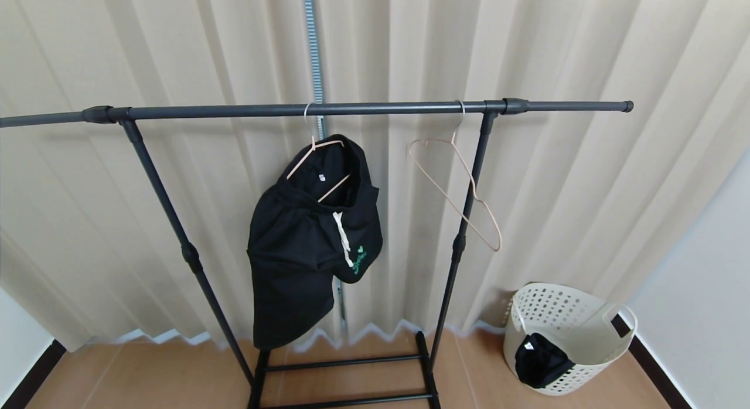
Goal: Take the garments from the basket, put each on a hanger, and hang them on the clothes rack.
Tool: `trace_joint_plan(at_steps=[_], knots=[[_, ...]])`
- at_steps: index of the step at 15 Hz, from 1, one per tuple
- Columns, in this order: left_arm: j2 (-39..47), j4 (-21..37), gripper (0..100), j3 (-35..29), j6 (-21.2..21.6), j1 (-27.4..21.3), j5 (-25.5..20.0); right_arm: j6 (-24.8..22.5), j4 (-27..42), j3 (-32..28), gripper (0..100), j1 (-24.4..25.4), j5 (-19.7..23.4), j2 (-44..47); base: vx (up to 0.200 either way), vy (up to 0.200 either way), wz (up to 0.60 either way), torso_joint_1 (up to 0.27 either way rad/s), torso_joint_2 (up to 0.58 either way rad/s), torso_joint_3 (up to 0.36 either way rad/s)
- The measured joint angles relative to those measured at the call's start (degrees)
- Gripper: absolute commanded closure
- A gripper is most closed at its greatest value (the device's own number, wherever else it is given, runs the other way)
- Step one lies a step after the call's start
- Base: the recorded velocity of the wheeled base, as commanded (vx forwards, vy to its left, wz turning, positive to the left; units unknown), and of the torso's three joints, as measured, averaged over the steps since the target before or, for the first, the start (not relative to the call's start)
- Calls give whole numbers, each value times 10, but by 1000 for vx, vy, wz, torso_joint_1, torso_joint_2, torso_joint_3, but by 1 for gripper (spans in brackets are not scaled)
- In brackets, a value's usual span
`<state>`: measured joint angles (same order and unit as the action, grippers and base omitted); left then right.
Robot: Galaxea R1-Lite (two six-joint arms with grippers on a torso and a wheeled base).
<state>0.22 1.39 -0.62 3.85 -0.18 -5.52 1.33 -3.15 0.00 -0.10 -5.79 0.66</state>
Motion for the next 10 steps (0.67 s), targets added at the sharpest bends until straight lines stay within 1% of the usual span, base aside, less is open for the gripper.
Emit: trace_joint_plan(at_steps=[6,10], knots=[[0,0,0,0,0,0,0,0,0,0,0,0,0,0,0,0,0,-167,395,220],[0,0,0,0,0,0,0,0,-1,0,0,0,0,0,0,0,0,-220,541,320]])
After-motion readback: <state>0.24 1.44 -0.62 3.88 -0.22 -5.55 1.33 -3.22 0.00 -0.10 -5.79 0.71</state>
